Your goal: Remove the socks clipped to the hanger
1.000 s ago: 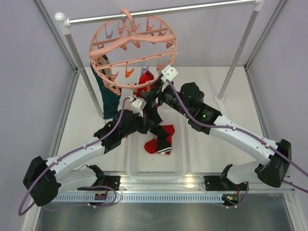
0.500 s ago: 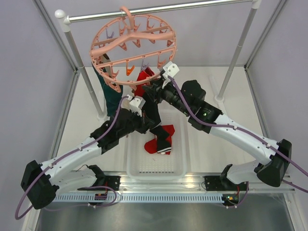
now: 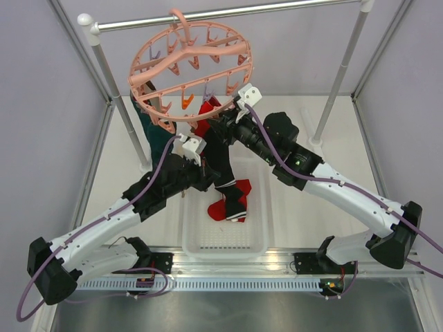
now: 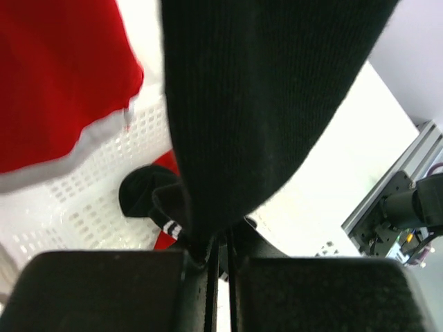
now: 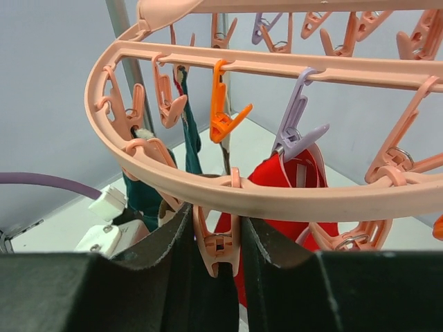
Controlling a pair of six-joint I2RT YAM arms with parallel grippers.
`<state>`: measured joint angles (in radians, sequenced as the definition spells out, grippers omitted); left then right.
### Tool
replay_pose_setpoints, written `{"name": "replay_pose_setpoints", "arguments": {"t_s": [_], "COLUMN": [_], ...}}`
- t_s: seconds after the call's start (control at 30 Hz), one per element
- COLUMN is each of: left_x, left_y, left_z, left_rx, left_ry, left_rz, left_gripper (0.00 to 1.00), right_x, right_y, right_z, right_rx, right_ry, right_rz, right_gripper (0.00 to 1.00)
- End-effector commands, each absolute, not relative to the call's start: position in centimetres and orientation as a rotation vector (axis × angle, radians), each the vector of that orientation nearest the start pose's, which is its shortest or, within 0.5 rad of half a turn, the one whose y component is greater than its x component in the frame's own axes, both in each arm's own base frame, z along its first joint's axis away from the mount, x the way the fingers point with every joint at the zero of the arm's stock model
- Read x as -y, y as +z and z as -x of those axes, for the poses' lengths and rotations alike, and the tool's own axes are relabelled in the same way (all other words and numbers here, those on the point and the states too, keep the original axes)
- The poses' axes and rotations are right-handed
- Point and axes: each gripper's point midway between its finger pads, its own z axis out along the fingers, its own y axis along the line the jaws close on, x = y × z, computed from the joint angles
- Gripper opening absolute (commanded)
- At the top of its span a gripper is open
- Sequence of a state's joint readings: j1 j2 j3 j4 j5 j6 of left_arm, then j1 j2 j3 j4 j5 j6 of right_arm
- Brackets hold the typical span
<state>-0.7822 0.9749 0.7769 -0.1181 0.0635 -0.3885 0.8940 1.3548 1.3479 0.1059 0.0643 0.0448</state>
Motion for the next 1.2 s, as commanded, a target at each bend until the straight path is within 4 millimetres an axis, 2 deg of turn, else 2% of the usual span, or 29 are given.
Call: {"name": "replay_pose_setpoints", "arguments": {"t_s": [0.0,0.13,0.37,0.57,0.7,0.73,0.77,0.83,0.87,1.0,1.03,1.17], "left_x": [26.2,26.2,26.8,26.7,26.7,26.6,26.6,26.5,26.4,26.5,26.4,26.4], "left_y": [22.8,20.5,20.4,17.7,15.9,15.4,15.4,15.9,16.4,19.5,20.9,24.4], "left_z": [-21.8,-20.8,-19.9,-19.0,-18.0,-17.7,-17.5,-17.2,-17.3,-17.4,-17.3,-16.5], "left_rx": [-1.989,-2.062,-2.081,-2.175,-2.22,-2.23,-2.228,-2.202,-2.184,-2.089,-2.048,-1.933], "left_ry": [-0.861,-0.882,-0.925,-0.917,-0.922,-0.92,-0.93,-0.94,-0.945,-0.976,-0.992,-1.064], "left_rz": [-0.431,-0.435,-0.457,-0.484,-0.507,-0.517,-0.527,-0.547,-0.544,-0.538,-0.536,-0.558], "left_gripper": [0.02,0.02,0.02,0.03,0.15,0.31,0.38,0.51,0.54,0.59,0.6,0.61], "right_x": [-33.6,-33.2,-33.0,-32.9,-33.1,-33.0,-33.1,-33.1,-33.1,-33.0,-32.8,-32.6], "right_y": [45.9,46.1,46.6,46.5,46.3,46.3,46.2,46.2,46.2,46.2,46.1,46.0], "right_z": [-29.6,-29.8,-30.1,-30.2,-30.4,-30.5,-30.5,-30.7,-30.8,-31.2,-31.5,-31.9], "right_rx": [-1.32,-1.319,-1.32,-1.324,-1.332,-1.332,-1.335,-1.337,-1.338,-1.347,-1.35,-1.358], "right_ry": [0.71,0.697,0.689,0.685,0.684,0.68,0.68,0.678,0.675,0.677,0.672,0.664], "right_rz": [0.48,0.469,0.465,0.469,0.472,0.47,0.472,0.469,0.47,0.459,0.453,0.447], "right_gripper": [0.01,0.01,0.01,0.01,0.01,0.01,0.01,0.01,0.01,0.01,0.01,0.01]}}
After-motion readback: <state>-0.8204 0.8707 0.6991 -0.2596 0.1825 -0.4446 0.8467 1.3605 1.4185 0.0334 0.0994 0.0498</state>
